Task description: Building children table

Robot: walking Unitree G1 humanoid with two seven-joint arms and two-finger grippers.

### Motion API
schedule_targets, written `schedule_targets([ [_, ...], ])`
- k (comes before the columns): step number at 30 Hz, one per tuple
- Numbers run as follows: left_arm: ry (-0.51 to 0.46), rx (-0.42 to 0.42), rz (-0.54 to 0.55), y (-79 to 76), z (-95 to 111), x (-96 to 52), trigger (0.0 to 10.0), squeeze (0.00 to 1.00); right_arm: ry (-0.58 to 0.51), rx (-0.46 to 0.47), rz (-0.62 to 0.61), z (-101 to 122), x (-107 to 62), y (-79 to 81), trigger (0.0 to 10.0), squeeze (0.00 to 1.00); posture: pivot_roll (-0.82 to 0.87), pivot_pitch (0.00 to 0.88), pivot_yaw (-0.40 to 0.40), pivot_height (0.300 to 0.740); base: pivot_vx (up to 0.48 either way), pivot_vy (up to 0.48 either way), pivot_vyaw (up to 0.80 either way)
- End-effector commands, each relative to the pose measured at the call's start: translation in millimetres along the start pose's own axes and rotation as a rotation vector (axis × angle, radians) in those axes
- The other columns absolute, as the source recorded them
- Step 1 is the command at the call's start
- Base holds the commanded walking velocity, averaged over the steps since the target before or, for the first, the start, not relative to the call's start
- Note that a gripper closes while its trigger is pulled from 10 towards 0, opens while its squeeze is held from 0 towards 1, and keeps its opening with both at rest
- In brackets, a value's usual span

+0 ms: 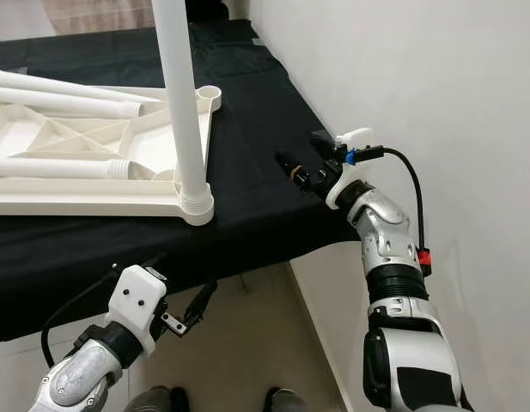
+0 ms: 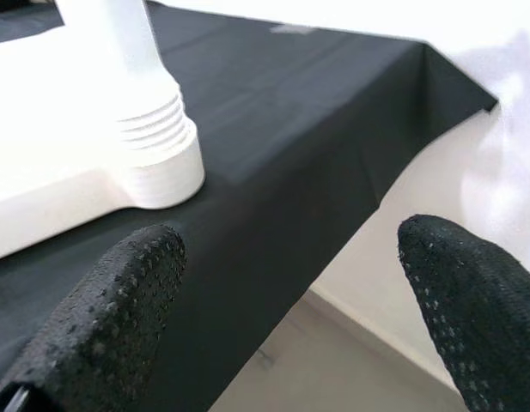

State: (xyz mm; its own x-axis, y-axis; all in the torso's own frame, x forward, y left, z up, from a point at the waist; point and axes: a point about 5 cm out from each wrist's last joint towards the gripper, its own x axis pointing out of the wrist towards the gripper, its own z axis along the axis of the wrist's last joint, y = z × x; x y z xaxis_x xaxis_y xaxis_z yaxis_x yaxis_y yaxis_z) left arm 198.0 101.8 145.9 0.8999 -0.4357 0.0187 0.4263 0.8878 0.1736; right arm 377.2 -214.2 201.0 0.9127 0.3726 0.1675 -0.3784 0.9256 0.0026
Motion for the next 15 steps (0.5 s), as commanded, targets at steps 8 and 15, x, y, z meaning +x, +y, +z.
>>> schedule_targets([
  [8, 0.034, -0.024, -0.009, -6.6, -11.3, -3.7, 10.0, 0.0, -0.033, -0.03, -0.2, 8.7, 6.6, -8.4, 10.0, 0.0, 0.11, 0.111, -0.05, 0.74, 0.0, 0.0, 0.66],
  [15, 0.036, -0.025, -0.016, -9.0, -12.8, -4.8, 10.0, 0.0, 0.007, -0.11, -0.363, 9.8, 3.9, -24.1, 10.0, 0.0, 0.1, 0.112, -0.046, 0.74, 0.0, 0.0, 0.0],
])
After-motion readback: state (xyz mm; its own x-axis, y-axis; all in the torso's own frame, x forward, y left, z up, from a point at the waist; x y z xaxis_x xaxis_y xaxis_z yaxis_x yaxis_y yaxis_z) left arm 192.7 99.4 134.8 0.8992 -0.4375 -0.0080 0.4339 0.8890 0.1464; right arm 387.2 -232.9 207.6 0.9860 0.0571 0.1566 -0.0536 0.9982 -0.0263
